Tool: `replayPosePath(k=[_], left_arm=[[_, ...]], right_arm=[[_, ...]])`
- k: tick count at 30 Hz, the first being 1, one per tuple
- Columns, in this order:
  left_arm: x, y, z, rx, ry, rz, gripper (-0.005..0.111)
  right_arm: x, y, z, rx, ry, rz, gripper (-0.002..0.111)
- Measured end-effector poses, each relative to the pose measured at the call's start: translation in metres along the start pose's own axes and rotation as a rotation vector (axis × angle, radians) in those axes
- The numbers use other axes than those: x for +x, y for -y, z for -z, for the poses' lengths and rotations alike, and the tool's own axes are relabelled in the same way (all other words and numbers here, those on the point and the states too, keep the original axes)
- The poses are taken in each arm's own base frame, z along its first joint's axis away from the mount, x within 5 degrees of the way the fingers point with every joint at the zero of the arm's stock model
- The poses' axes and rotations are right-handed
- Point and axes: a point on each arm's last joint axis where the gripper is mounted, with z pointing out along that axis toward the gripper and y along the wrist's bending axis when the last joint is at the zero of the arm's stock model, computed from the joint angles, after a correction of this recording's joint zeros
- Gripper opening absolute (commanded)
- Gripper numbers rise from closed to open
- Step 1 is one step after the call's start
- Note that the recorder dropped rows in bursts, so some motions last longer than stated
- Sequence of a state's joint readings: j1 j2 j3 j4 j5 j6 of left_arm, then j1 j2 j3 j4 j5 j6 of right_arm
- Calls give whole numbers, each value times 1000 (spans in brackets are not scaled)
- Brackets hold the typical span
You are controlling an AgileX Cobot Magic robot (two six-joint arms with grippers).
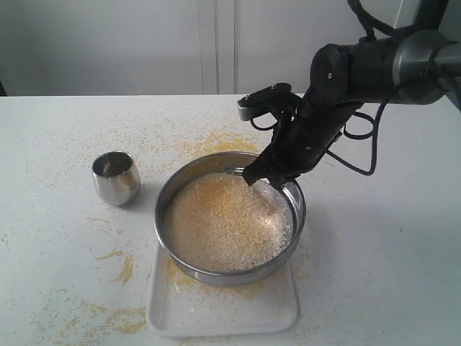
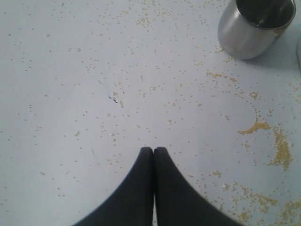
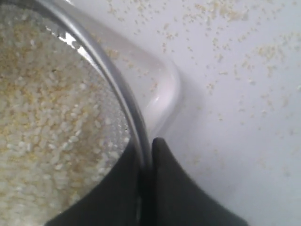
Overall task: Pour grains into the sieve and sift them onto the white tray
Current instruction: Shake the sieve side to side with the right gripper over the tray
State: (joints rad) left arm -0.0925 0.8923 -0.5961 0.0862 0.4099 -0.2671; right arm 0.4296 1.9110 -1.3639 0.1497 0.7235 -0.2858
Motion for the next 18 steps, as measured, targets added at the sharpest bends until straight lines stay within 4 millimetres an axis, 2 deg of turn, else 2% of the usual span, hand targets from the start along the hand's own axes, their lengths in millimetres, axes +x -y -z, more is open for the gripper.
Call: replayPosePath(k=[3, 7, 10, 13, 16, 18], left_arm=[[0, 0, 0, 0, 0, 0, 1], [0, 0, 0, 0, 0, 0, 1], [0, 0, 0, 0, 0, 0, 1], [0, 0, 0, 0, 0, 0, 1], [0, 0, 0, 0, 0, 0, 1], [0, 0, 0, 0, 0, 0, 1]], right_arm=[[0, -2, 1, -22, 3, -141, 0], [-5, -4, 2, -27, 44, 2, 0], [-5, -6, -1, -40, 44, -99, 0], [-6, -4, 0, -11, 42, 48, 0], [-2, 3, -3, 7, 6, -92, 0], [-3, 4, -4, -8, 15, -71, 0]])
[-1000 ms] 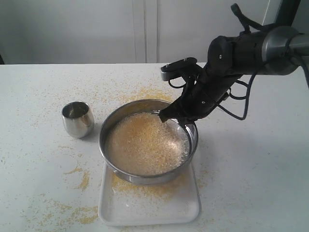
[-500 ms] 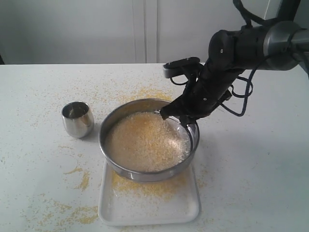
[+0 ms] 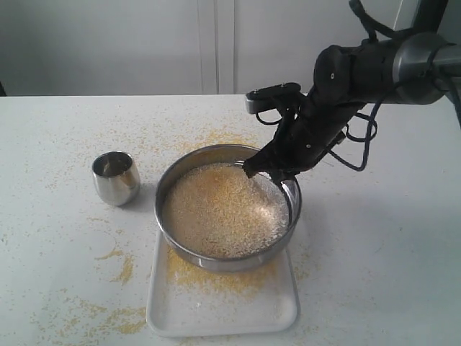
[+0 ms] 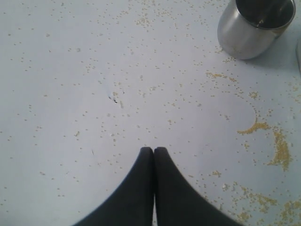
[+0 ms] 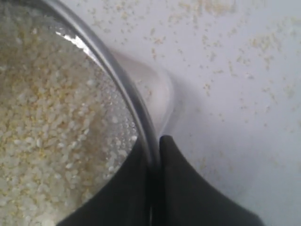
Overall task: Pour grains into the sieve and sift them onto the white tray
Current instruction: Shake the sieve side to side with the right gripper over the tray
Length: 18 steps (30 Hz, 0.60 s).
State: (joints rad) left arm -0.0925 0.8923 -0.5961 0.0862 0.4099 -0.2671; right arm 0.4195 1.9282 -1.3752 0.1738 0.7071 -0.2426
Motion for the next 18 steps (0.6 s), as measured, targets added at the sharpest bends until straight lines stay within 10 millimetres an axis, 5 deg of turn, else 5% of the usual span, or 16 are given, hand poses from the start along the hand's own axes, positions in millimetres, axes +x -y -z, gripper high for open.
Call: replayPosePath(k=[2, 6, 10, 13, 18], left_arm=[[0, 0, 0, 0, 0, 0, 1], [0, 0, 0, 0, 0, 0, 1], [0, 0, 0, 0, 0, 0, 1], [0, 0, 0, 0, 0, 0, 1], [0, 0, 0, 0, 0, 0, 1]], right_arm=[[0, 1, 1, 4, -10, 89, 0], [1, 1, -1, -32, 6, -104, 0], [0, 2, 3, -33, 21, 166, 0], [4, 3, -1, -61, -7, -14, 0], [2, 4, -3, -79, 0, 44, 0]])
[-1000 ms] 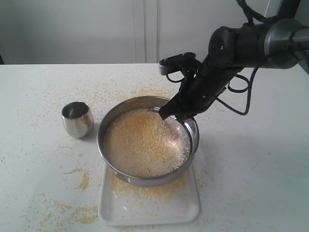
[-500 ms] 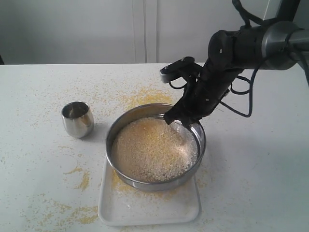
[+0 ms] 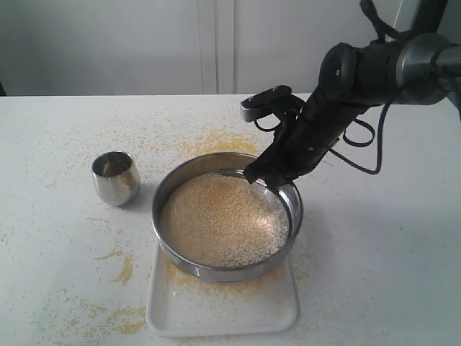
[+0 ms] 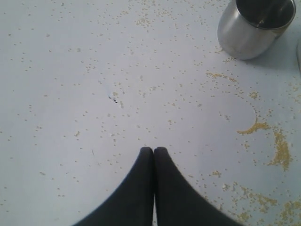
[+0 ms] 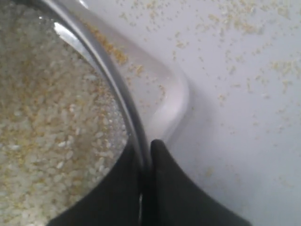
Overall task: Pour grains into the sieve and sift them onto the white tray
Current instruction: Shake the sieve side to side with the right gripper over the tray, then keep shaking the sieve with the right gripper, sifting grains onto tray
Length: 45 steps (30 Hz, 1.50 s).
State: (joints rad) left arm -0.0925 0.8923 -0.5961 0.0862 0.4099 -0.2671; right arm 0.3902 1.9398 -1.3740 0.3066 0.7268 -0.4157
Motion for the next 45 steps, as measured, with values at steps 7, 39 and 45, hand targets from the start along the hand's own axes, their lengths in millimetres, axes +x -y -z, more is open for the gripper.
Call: replayPosePath(k=[7, 39, 45], left_arm=[[0, 0, 0, 0, 0, 0, 1], [0, 0, 0, 0, 0, 0, 1], [0, 0, 0, 0, 0, 0, 1]], right_arm=[[-1, 4, 4, 46, 6, 35, 0], [4, 8, 4, 70, 51, -10, 0], [6, 9, 4, 69, 19, -40, 0]])
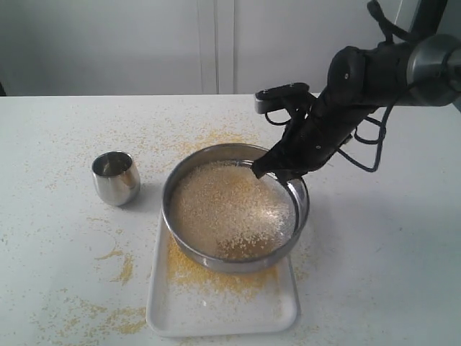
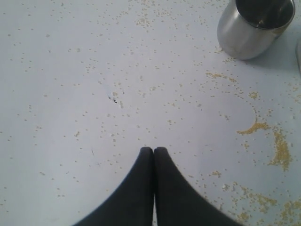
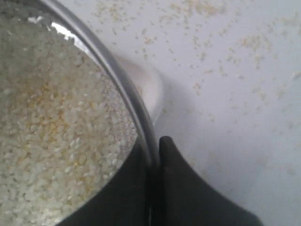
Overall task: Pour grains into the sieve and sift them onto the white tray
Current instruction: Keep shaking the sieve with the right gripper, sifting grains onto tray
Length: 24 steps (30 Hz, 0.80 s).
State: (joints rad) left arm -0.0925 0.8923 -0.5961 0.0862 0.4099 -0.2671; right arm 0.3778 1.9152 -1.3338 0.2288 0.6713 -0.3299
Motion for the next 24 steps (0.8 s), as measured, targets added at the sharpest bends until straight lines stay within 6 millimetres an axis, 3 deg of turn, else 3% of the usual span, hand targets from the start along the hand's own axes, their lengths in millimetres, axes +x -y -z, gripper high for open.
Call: replayPosePath(k=[2, 5, 8, 9, 12, 15, 17, 20, 22, 24], left_arm=[[0, 0, 0, 0, 0, 0, 1], [0, 0, 0, 0, 0, 0, 1], [0, 0, 0, 0, 0, 0, 1], [0, 0, 0, 0, 2, 0, 1], [0, 0, 0, 0, 2, 0, 1], [0, 0, 0, 0, 2, 0, 1], [0, 0, 0, 0, 2, 0, 1], [0, 0, 0, 0, 2, 0, 1], [0, 0, 0, 0, 2, 0, 1], [0, 0, 0, 0, 2, 0, 1]], right_arm=[[0, 1, 3, 18, -12, 19, 0], [1, -2, -1, -20, -14, -177, 0], [-2, -3, 1, -16, -7, 46, 0], [0, -4, 2, -13, -32, 37, 0], [4, -5, -3, -13, -43, -161, 0], [1, -6, -2, 6, -26, 67, 0], [6, -9, -3, -8, -61, -94, 0], [-1, -15, 0, -34, 2, 26, 0], [-2, -18, -3, -63, 13, -137, 0], [-7, -15, 1, -32, 28, 58, 0]])
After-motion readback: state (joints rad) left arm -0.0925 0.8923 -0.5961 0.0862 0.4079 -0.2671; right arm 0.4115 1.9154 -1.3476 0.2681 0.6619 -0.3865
